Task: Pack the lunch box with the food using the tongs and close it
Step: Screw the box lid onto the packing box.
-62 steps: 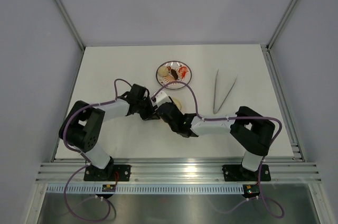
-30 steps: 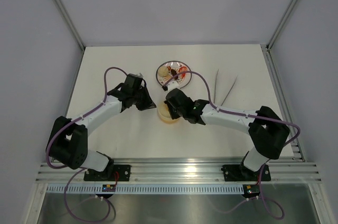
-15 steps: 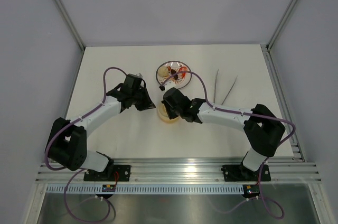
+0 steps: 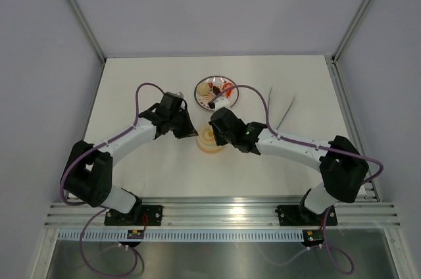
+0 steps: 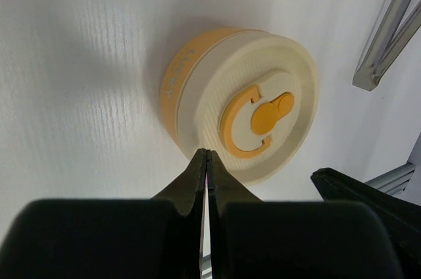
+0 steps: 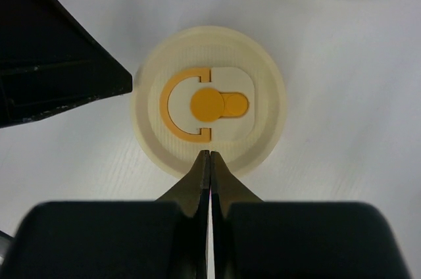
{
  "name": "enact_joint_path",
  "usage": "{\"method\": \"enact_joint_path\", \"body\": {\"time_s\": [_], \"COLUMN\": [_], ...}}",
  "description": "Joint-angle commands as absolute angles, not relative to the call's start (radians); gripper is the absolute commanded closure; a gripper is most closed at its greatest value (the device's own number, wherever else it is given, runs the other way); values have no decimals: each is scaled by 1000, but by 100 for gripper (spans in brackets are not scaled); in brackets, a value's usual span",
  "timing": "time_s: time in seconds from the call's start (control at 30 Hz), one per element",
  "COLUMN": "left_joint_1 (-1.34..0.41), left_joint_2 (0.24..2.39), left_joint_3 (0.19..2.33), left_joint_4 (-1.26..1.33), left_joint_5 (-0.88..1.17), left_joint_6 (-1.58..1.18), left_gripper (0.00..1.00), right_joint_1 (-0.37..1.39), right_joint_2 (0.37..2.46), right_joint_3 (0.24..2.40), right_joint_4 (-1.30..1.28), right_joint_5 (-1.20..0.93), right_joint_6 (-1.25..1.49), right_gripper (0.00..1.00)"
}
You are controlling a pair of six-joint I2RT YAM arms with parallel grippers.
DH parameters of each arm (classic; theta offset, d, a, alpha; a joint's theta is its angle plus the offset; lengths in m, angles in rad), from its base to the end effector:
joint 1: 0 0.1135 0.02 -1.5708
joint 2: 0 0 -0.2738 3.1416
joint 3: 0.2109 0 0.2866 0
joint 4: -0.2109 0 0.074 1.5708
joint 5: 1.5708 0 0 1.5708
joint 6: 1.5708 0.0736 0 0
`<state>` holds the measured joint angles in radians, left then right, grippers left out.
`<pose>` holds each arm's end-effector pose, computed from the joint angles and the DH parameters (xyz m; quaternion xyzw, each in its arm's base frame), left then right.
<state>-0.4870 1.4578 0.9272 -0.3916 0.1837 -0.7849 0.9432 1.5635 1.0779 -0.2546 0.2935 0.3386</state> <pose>0.3027 -0.1755 0.1788 -0.1112 0.9378 -0.2584 0.2036 0.2524 0.3117 0.2121 -0.2132 0.8817 0.1314 0.3999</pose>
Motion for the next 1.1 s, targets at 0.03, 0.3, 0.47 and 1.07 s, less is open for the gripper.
{"method": "enact_joint_path", "body": {"time_s": [0.03,0.3,0.47,1.07], "left_joint_1": [-502,-506,-506,-505], "left_joint_2": [1494,1523,1468,1563], "left_joint_3": [959,905,937,908], "left_joint_4": [-331,-321,-368,-296], "left_joint_5": [196,204,172,190], "left_joint_6": [-772,-767,-743,-747], "left_gripper": [100,100,100,100], "right_joint_1": [937,939,937,877], "right_joint_2": [1641,1651,1572,1785], "right_joint_3": [1069,1137,1176,1241], "right_joint_4": [-287,-356,-380,-365], "right_joint_5": [242,253,296,242], "right_joint_6": [391,357,330,345], "right_gripper": [100,100,100,100]}}
